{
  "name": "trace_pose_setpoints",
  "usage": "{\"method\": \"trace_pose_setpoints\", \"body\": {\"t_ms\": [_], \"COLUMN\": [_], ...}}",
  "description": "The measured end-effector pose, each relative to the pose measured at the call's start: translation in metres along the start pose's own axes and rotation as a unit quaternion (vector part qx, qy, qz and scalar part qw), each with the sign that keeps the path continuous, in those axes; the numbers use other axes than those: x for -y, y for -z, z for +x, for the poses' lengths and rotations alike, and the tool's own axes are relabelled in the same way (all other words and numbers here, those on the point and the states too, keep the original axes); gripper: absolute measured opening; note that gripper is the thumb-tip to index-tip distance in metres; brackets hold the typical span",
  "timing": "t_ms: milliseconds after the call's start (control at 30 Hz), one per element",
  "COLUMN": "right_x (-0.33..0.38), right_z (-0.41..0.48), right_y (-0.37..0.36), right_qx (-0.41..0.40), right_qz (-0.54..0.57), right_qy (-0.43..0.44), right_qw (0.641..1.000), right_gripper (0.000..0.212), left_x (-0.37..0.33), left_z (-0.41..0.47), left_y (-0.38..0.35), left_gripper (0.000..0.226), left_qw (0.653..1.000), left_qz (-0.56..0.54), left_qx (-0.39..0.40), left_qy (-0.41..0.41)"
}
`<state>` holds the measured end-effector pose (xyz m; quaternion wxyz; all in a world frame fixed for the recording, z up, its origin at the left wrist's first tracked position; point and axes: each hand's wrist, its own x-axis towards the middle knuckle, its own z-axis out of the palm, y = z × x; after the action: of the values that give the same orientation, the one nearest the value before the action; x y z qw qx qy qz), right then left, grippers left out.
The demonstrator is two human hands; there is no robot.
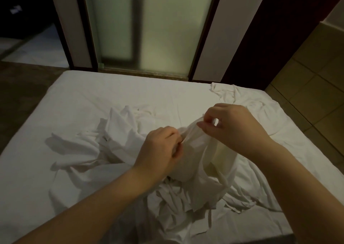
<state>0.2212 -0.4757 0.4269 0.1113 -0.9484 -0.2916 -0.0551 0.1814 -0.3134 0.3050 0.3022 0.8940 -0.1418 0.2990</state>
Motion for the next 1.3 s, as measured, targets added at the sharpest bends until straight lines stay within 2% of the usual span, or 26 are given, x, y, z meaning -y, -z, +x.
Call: {"method": "trace_pose_setpoints", "body": {"t_ms": [200,300,367,467,600,767,833,900,933,1000,1100,1133,1200,1300], "right_x": [-0.003,-0.009,-0.013,-0.019,-0.031,-0.045,-0.048,-0.052,-0.054,-0.056,-0.054,-0.053,-0.056,-0.065], "right_z": [-0.004,-0.008,-0.009,-0.010,-0.012,-0.016,-0.018,-0.018,-0.018,-0.020,-0.023,-0.024,-0.026,-0.029], "right_y": [-0.002,-0.002,-0.001,0.001,0.004,0.004,0.004,0.004,0.004,0.006,0.008,0.009,0.010,0.013], "right_qx": [-0.002,-0.003,-0.006,-0.016,-0.029,-0.048,-0.048,-0.053,-0.061,-0.090,-0.115,-0.109,-0.094,-0.102], "right_qz": [-0.018,-0.017,-0.013,-0.007,-0.011,-0.003,0.002,0.002,0.003,0.014,0.041,0.042,0.038,0.033], "right_qy": [0.031,0.050,0.057,0.061,0.063,0.079,0.084,0.082,0.080,0.077,0.095,0.097,0.088,0.068], "right_qw": [0.999,0.999,0.998,0.998,0.998,0.996,0.995,0.995,0.995,0.993,0.988,0.988,0.991,0.992], "right_gripper": [0.019,0.020,0.020,0.020,0.019,0.018,0.017,0.017,0.017,0.015,0.015,0.014,0.013,0.013], "left_x": [0.005,0.014,0.018,0.027,0.041,0.039,0.039,0.041,0.043,0.046,0.049,0.052,0.052,0.053], "left_z": [-0.006,-0.010,-0.011,-0.012,-0.020,-0.022,-0.020,-0.017,-0.016,-0.013,-0.014,-0.015,-0.013,-0.006], "left_y": [-0.013,-0.010,-0.007,-0.003,0.008,0.019,0.018,0.021,0.021,0.018,-0.003,-0.013,-0.026,-0.030], "left_gripper": [0.030,0.020,0.022,0.035,0.042,0.039,0.031,0.034,0.040,0.052,0.075,0.078,0.072,0.045], "left_qw": [0.982,0.971,0.963,0.972,0.989,0.990,0.988,0.990,0.993,0.990,0.965,0.964,0.970,0.980], "left_qz": [0.146,0.184,0.202,0.159,0.062,-0.002,-0.003,0.014,0.026,0.066,0.137,0.135,0.091,0.043], "left_qx": [0.034,0.039,0.059,0.085,0.077,-0.013,-0.044,-0.050,-0.028,0.079,0.216,0.225,0.209,0.156], "left_qy": [0.115,0.150,0.170,0.148,0.114,0.140,0.149,0.129,0.113,0.092,0.056,0.045,0.081,0.118]}}
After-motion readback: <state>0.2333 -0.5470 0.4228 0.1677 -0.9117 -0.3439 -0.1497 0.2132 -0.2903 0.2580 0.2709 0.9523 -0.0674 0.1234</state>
